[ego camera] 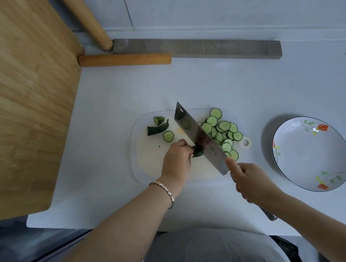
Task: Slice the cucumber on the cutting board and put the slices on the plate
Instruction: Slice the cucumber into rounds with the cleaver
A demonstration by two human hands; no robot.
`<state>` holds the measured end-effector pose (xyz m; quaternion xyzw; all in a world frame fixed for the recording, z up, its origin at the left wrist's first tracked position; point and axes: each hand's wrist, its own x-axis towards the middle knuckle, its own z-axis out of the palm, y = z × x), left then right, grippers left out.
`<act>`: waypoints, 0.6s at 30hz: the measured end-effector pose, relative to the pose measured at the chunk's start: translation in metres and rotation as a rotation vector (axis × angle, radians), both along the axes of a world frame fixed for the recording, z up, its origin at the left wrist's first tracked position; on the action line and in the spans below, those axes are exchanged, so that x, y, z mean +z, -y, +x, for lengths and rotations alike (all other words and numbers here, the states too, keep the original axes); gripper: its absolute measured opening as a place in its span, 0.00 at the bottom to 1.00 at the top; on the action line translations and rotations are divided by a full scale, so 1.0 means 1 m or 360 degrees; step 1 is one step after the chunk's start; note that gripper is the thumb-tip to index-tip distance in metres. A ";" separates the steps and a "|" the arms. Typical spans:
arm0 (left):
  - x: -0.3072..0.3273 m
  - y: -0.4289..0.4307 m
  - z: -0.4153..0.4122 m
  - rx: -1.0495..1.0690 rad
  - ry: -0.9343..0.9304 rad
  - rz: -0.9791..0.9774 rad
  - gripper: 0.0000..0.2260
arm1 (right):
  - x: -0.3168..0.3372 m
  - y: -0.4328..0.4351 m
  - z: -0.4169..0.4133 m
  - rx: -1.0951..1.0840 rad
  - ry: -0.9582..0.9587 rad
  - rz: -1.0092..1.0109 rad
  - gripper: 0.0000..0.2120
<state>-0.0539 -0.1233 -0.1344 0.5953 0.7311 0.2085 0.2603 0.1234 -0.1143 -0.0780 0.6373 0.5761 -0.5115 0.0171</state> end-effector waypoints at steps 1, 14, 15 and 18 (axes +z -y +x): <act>0.000 0.000 0.000 0.0000 -0.0005 -0.0003 0.06 | 0.000 0.001 0.001 0.0009 0.0014 0.0000 0.24; -0.006 0.002 -0.003 0.0243 0.0287 -0.0156 0.06 | -0.022 0.007 -0.014 -0.0077 0.0024 -0.0008 0.24; -0.006 0.002 -0.003 0.0225 0.0288 -0.0144 0.06 | -0.022 0.006 -0.013 -0.0141 -0.0013 -0.0055 0.24; -0.003 0.002 -0.003 0.0161 0.0196 -0.0056 0.05 | -0.017 0.003 -0.010 -0.0231 -0.0066 -0.0129 0.23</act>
